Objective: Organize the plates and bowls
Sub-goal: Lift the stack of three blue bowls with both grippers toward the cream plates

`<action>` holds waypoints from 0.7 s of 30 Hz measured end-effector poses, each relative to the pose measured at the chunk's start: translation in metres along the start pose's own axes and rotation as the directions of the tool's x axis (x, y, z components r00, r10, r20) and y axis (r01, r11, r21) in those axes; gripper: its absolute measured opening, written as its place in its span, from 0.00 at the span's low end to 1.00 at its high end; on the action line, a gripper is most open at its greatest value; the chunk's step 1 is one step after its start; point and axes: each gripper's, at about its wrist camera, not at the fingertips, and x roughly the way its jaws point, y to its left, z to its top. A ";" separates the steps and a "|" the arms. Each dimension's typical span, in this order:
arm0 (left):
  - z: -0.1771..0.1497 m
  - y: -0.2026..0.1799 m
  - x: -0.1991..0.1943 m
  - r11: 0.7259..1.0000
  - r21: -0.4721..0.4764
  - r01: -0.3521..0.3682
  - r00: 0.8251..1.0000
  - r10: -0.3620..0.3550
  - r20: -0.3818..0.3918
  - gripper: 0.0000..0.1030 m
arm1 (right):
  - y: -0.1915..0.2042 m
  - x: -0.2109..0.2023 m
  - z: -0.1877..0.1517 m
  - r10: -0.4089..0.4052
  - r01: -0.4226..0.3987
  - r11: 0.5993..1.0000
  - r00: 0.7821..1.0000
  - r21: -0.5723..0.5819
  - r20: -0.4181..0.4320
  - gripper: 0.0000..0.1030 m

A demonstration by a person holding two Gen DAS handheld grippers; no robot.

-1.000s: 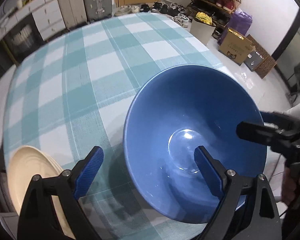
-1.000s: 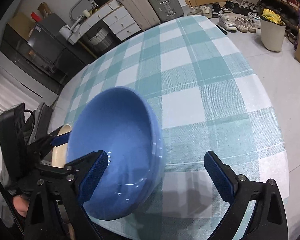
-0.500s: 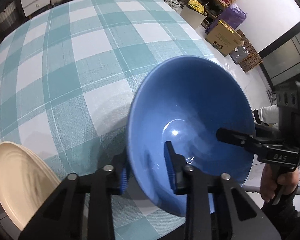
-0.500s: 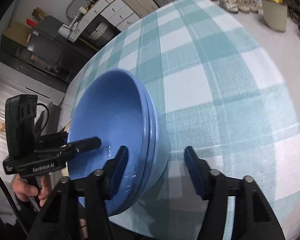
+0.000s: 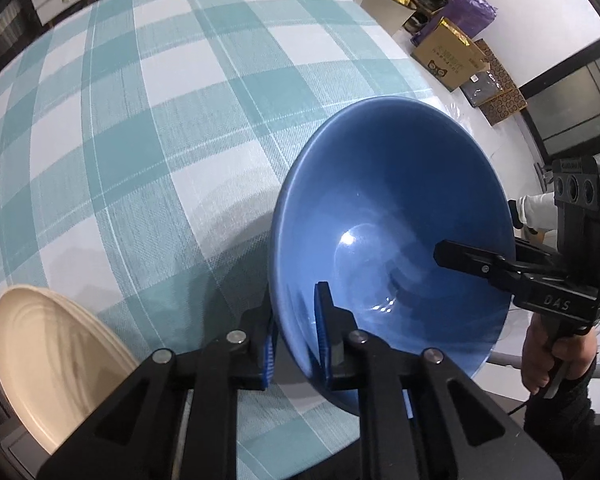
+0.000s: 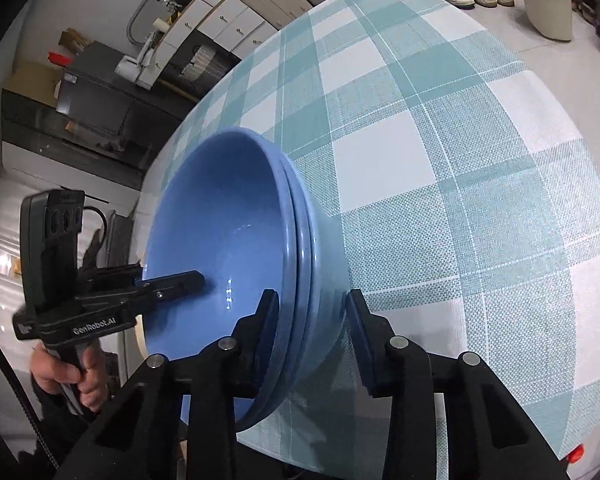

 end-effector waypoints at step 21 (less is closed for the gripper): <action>-0.003 0.016 -0.013 0.994 -0.087 0.059 0.994 -0.067 -0.089 0.14 | 0.022 0.020 0.041 -0.069 0.070 0.998 0.985 0.001 -0.161 0.23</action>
